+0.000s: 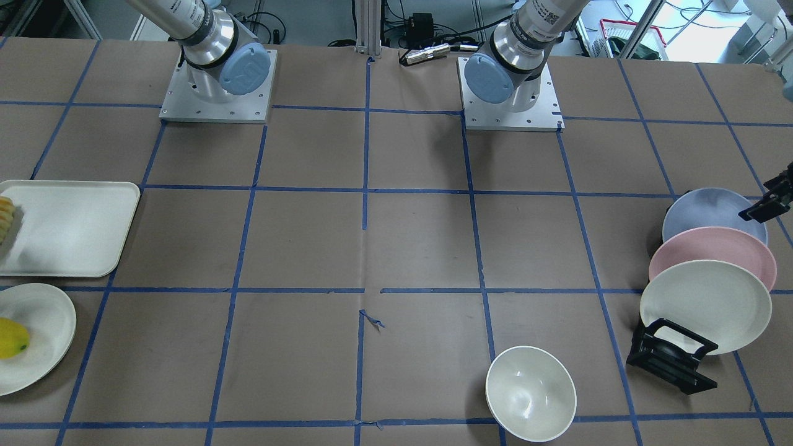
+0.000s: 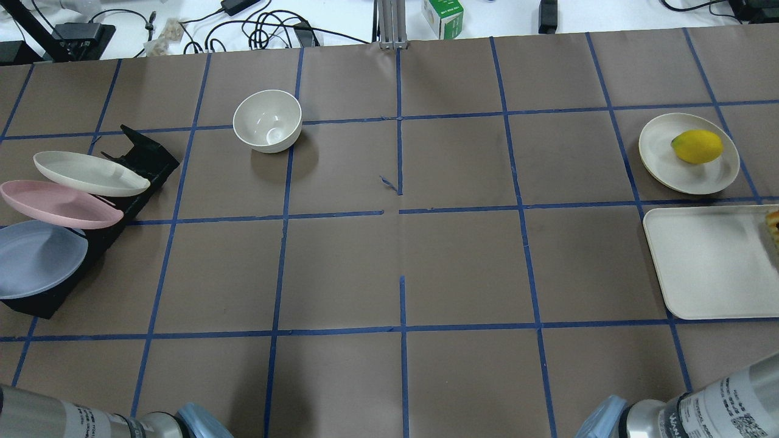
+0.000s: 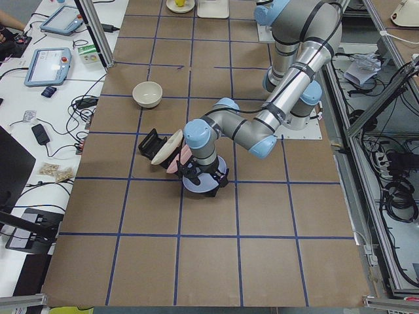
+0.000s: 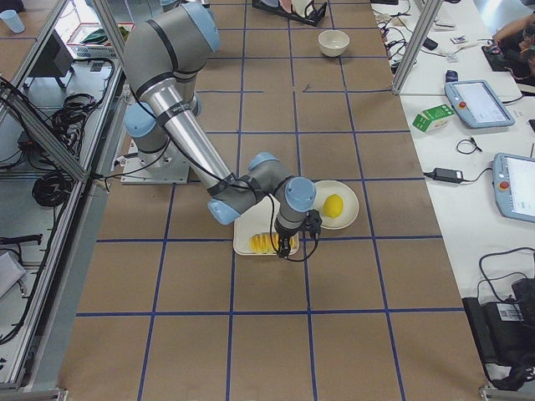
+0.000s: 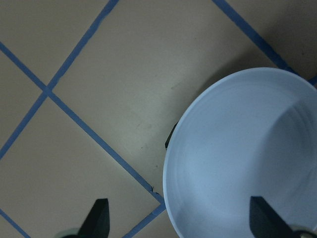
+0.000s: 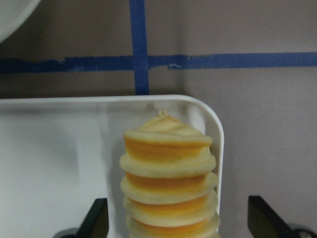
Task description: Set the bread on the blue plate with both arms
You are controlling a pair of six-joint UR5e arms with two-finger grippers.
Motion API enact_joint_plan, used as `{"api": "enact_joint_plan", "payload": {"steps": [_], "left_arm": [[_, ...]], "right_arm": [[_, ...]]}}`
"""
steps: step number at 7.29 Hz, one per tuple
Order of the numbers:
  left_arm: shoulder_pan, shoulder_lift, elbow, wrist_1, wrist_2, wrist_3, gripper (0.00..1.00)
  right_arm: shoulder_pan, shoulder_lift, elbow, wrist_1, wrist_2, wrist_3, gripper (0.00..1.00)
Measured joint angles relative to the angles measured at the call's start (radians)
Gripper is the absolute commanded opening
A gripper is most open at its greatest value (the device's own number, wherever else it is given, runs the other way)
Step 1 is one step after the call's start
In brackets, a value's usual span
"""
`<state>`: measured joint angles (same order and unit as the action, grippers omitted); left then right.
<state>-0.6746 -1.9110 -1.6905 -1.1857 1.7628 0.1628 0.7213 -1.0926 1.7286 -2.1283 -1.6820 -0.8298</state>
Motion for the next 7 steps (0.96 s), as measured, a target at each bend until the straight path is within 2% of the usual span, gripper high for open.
{"api": "enact_joint_plan", "payload": {"steps": [2,3,4,5,7], "left_arm": [[0.020,-0.009,-0.015,0.028,-0.013,0.068,0.93],[0.035,-0.012,-0.020,0.027,-0.031,0.096,0.90],[0.043,-0.014,-0.023,0.022,-0.040,0.112,0.89],[0.047,-0.016,-0.024,0.021,-0.044,0.119,0.85],[0.048,-0.029,-0.024,0.028,-0.045,0.125,0.51]], "right_arm": [[0.000,0.001,0.039,0.003,-0.057,0.002,1.00],[0.000,0.001,0.053,0.001,-0.087,0.003,0.94],[0.000,0.002,0.059,-0.003,-0.098,0.003,0.40],[0.000,0.001,0.059,-0.005,-0.100,0.002,0.00],[-0.001,-0.008,0.055,0.001,-0.107,0.003,0.00]]}}
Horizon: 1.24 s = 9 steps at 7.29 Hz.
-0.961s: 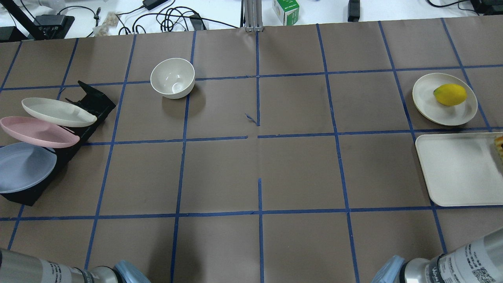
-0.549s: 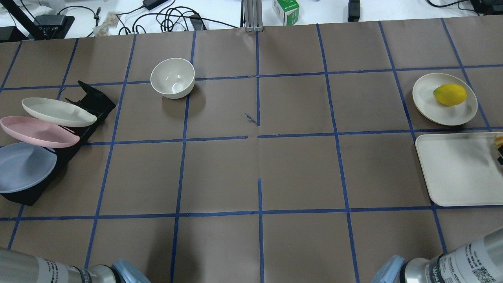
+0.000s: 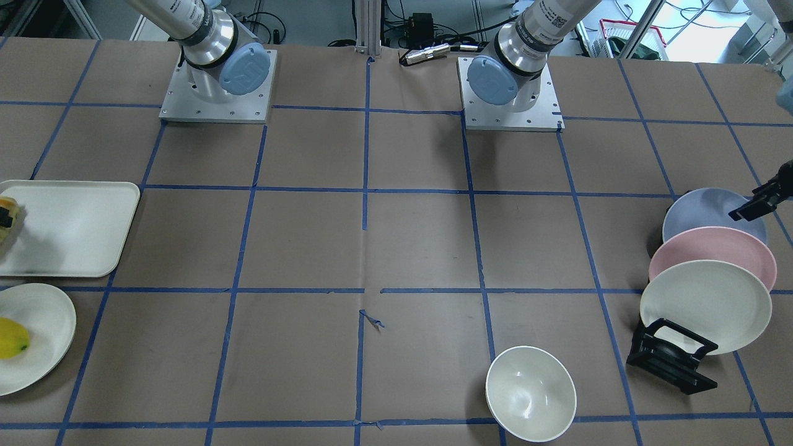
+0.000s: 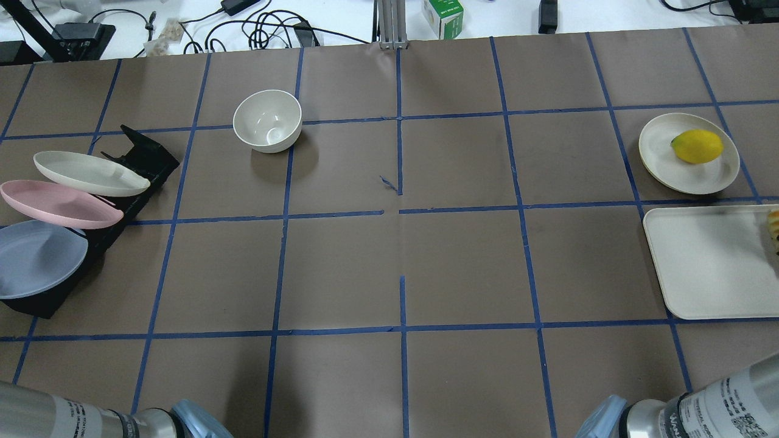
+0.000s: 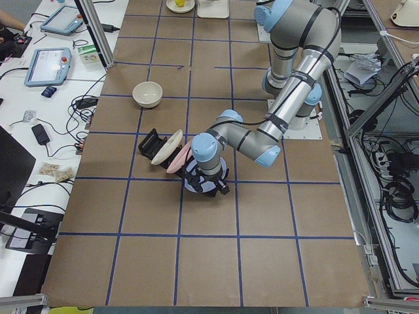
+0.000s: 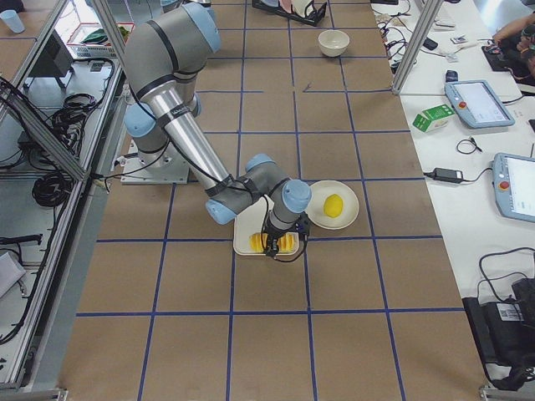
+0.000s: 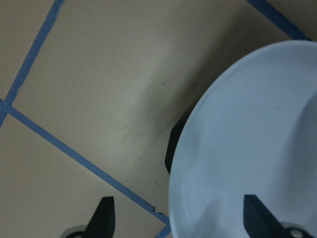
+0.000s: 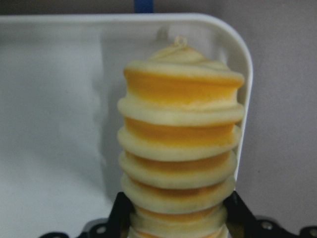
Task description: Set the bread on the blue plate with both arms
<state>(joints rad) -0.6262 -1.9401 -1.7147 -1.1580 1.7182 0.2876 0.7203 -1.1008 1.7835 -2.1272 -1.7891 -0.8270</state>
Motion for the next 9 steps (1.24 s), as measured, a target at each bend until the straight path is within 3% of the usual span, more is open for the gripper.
{"api": "enact_joint_plan", "payload": {"steps": [2,3,5,9], "left_arm": [[0.000,-0.006,0.002,0.001,0.003,0.003,0.41],[0.000,-0.008,0.006,0.003,0.000,0.001,0.30],[-0.001,-0.009,0.012,-0.002,-0.012,-0.003,0.25],[-0.001,-0.001,0.018,-0.015,-0.025,-0.007,0.00]], "right_arm": [[0.007,-0.048,-0.002,0.011,0.004,-0.001,0.00],[0.016,-0.082,-0.002,0.020,0.009,0.001,0.00],[0.060,-0.148,-0.004,0.041,0.013,0.008,0.00],[0.255,-0.296,-0.004,0.199,0.019,0.166,0.00]]}}
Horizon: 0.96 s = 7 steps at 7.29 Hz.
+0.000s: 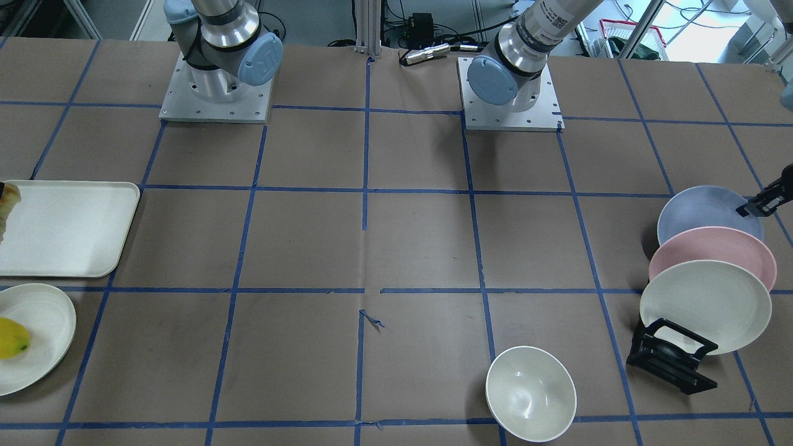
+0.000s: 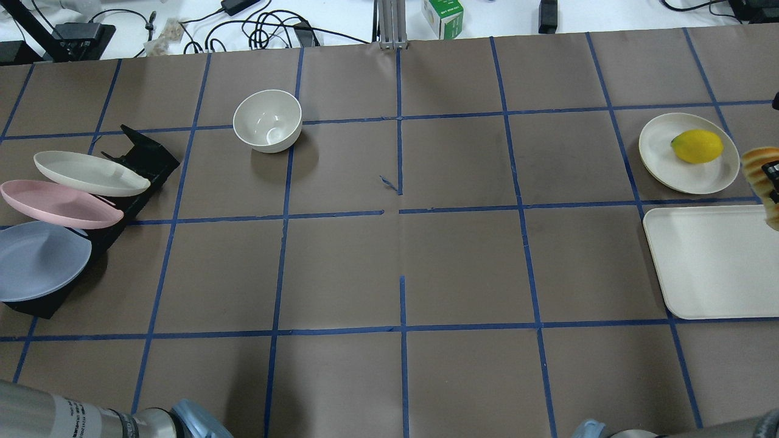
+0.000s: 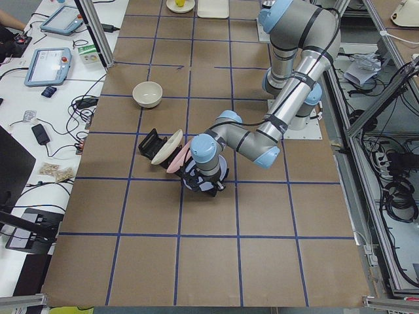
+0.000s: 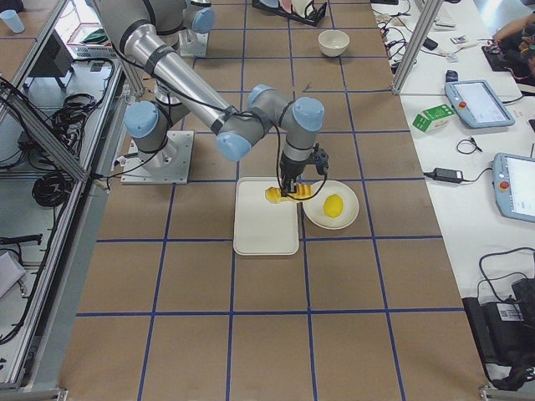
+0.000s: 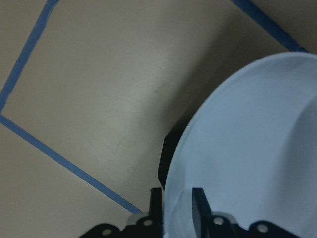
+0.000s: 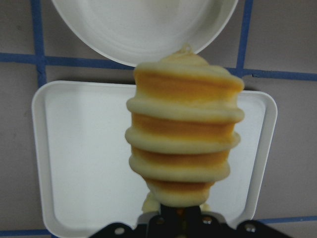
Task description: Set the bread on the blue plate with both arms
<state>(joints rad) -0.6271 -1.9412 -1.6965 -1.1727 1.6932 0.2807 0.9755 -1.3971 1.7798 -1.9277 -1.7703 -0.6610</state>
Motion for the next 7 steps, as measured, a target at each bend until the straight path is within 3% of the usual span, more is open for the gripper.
{"api": "enact_joint_plan", "payload": {"steps": [5,7], "left_arm": [[0.000,0.032,0.013,-0.055,0.008,0.003,0.00],[0.000,0.082,0.098,-0.233,0.025,0.009,0.00]], "right_arm": [[0.153,-0.117,-0.001,0.129,0.034,0.183,0.00],[0.187,-0.133,-0.001,0.147,0.042,0.201,0.00]]}}
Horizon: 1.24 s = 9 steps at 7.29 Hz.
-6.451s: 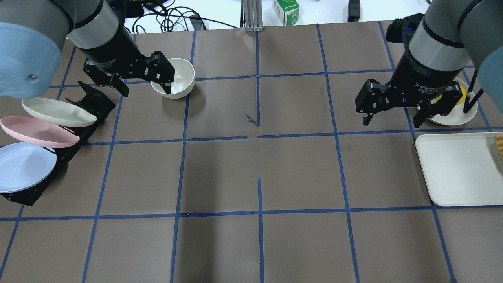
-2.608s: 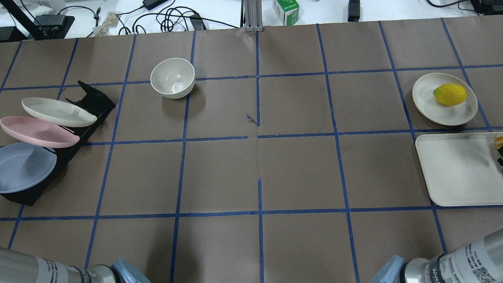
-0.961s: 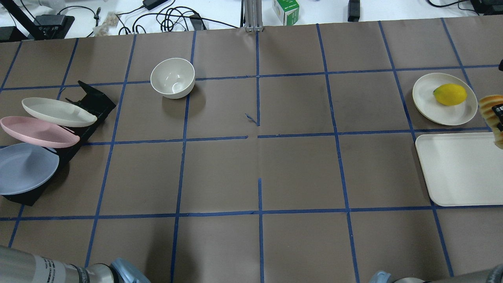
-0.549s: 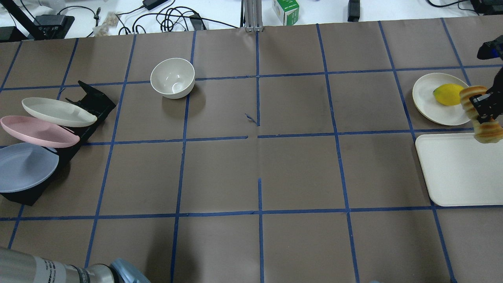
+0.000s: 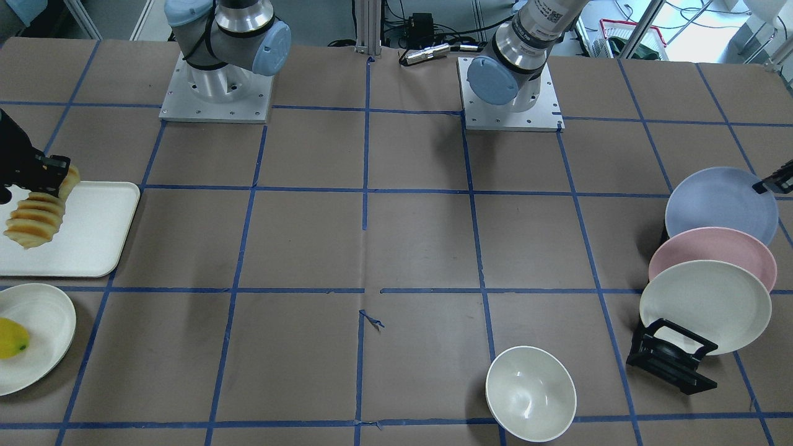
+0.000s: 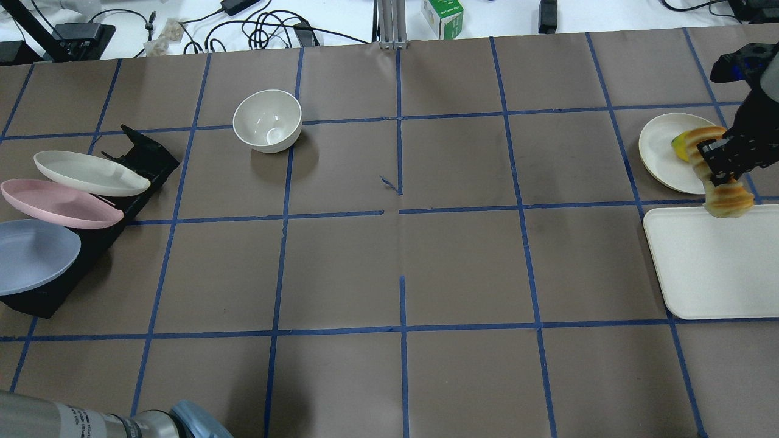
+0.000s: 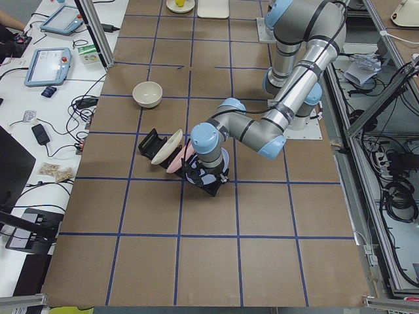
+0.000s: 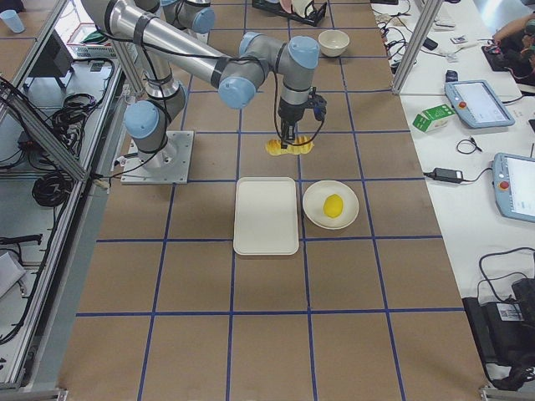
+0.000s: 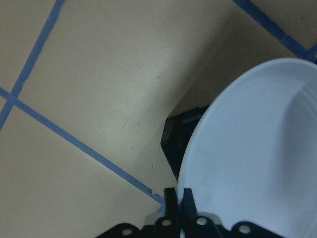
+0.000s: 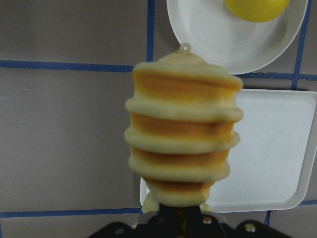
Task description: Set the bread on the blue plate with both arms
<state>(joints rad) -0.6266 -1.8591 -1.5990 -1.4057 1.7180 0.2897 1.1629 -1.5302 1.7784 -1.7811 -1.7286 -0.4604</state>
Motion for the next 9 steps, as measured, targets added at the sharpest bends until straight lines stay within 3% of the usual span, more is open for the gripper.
{"api": "enact_joint_plan", "payload": {"steps": [2,5,7,9], "left_arm": [[-0.001,0.075,0.095,-0.241,0.045,0.004,0.00],[-0.043,0.210,0.095,-0.531,0.031,-0.025,0.00],[-0.228,0.225,0.067,-0.522,-0.067,-0.070,0.00],[-0.539,0.207,0.005,-0.309,-0.174,-0.199,0.00]], "right_arm": [[0.015,-0.011,0.000,0.012,0.020,0.021,0.00],[0.054,-0.028,0.000,0.039,0.050,0.096,0.00],[0.108,-0.036,-0.001,0.051,0.065,0.161,0.00],[0.167,-0.037,-0.002,0.052,0.085,0.204,0.00]]}}
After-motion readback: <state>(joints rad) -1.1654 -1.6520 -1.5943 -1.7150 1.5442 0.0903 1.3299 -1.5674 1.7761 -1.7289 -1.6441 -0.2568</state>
